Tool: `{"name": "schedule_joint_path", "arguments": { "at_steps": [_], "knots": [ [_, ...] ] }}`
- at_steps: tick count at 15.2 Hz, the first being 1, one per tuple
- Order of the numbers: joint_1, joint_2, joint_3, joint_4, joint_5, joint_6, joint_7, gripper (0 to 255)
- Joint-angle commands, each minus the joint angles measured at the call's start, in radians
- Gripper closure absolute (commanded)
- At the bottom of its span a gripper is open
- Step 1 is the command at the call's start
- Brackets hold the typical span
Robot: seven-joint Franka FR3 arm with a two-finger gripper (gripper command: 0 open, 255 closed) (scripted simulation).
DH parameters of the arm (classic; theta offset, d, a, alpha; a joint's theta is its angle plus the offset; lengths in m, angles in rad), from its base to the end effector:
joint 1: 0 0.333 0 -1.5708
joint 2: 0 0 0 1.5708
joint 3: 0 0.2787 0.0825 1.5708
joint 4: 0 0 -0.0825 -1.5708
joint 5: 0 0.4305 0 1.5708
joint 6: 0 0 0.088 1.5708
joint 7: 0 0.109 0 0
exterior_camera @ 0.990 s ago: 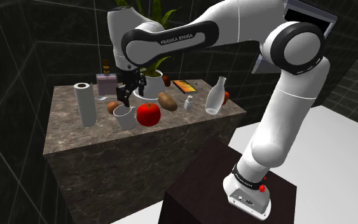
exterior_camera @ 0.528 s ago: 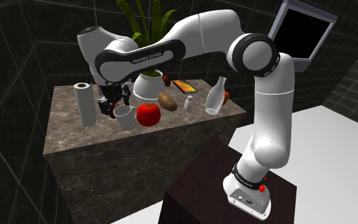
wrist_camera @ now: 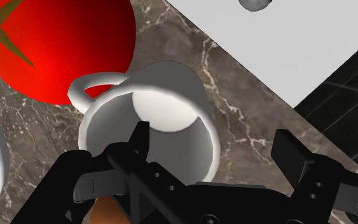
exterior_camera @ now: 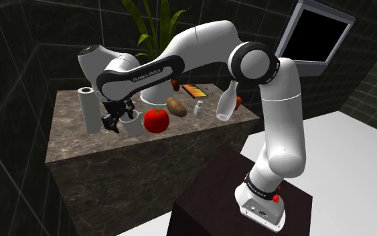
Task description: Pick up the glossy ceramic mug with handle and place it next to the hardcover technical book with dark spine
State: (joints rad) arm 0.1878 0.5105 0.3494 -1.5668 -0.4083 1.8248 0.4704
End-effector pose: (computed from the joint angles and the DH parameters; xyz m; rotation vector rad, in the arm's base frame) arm 0.6170 0.3036 0.2905 2.8390 0.2717 -0.1227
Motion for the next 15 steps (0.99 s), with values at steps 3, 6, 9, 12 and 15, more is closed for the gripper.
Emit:
{"name": "schedule_joint_path", "arguments": {
  "at_steps": [3,6,9,12,15],
  "knots": [
    [-0.006,0.000,-0.002,-0.023,-0.003,0.023,0.002,0],
    [-0.006,0.000,-0.002,-0.023,-0.003,0.023,0.002,0],
    [-0.006,0.000,-0.002,-0.023,-0.003,0.023,0.002,255],
    [-0.006,0.000,-0.002,-0.023,-0.003,0.023,0.002,255],
    [-0.006,0.000,-0.002,-0.023,-0.003,0.023,0.002,255]
  ]
}}
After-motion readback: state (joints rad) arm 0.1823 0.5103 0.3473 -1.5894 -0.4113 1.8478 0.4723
